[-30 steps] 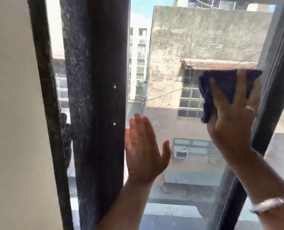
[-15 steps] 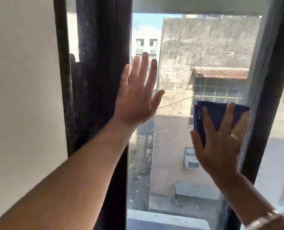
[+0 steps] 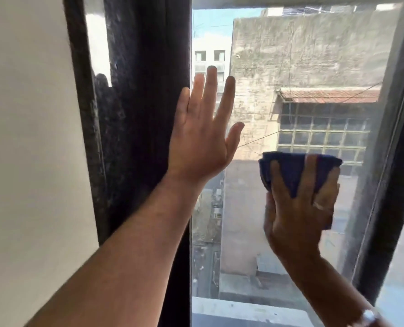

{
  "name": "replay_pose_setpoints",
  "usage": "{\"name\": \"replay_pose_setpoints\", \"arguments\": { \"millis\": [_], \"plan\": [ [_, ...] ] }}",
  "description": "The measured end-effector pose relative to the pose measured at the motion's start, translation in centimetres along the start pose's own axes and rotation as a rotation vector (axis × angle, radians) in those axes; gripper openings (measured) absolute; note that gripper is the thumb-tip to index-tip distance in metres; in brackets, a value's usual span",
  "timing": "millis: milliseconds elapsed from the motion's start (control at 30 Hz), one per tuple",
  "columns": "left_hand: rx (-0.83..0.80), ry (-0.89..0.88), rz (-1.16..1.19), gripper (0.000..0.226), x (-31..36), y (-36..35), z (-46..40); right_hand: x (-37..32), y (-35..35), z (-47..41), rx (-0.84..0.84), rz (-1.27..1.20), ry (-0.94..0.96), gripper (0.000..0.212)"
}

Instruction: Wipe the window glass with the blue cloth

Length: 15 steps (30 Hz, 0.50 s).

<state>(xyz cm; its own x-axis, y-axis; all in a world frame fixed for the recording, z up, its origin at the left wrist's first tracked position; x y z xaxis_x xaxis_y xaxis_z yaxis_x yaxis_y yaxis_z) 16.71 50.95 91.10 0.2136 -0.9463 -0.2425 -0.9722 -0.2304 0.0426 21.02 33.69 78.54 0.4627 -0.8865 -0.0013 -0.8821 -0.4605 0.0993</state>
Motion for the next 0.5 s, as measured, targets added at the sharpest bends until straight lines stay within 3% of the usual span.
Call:
{"name": "replay_pose_setpoints", "arguments": {
  "millis": [100,167,200,267,400,433,500],
  "plan": [
    [0.002,-0.007,-0.002,0.067,-0.1,0.0,0.0,-4.0,-1.2,4.7,-0.156,-0.035,0.320,0.065],
    [-0.007,-0.006,0.009,0.067,-0.2,0.0,0.1,-2.6,-0.8,7.4,-0.236,-0.011,0.523,0.070],
    [-0.009,-0.002,0.012,0.067,-0.2,0.0,0.1,-1.0,-0.3,7.4,-0.235,-0.005,0.531,0.069],
    [-0.002,0.006,0.010,0.066,0.0,0.1,0.0,2.1,0.9,5.4,-0.179,0.029,0.391,0.063],
    [0.007,0.018,-0.011,0.066,0.1,-0.1,0.0,3.7,1.5,-1.4,0.020,0.033,-0.069,0.049],
    [0.012,0.014,-0.015,0.065,0.1,-0.1,0.0,2.1,1.1,-2.0,0.041,0.025,-0.102,0.049],
    [0.018,-0.002,-0.022,0.065,-0.1,-0.1,0.0,-2.5,-0.2,-0.1,-0.035,-0.009,0.073,0.051]
  ]
}}
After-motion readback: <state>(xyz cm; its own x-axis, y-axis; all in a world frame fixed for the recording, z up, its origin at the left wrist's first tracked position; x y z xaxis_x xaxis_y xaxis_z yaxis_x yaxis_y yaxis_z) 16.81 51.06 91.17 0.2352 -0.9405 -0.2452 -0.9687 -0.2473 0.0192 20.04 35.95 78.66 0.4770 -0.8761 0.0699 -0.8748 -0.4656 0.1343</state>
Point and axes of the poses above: each hand's wrist, its own z-axis away from the middle knuckle, its own y-axis out of the back of the hand, x = y × z, the point moved 4 cm from there along -z, towards the middle knuckle, and after that the axes turned 1 degree about -y, right-handed, at the moved point
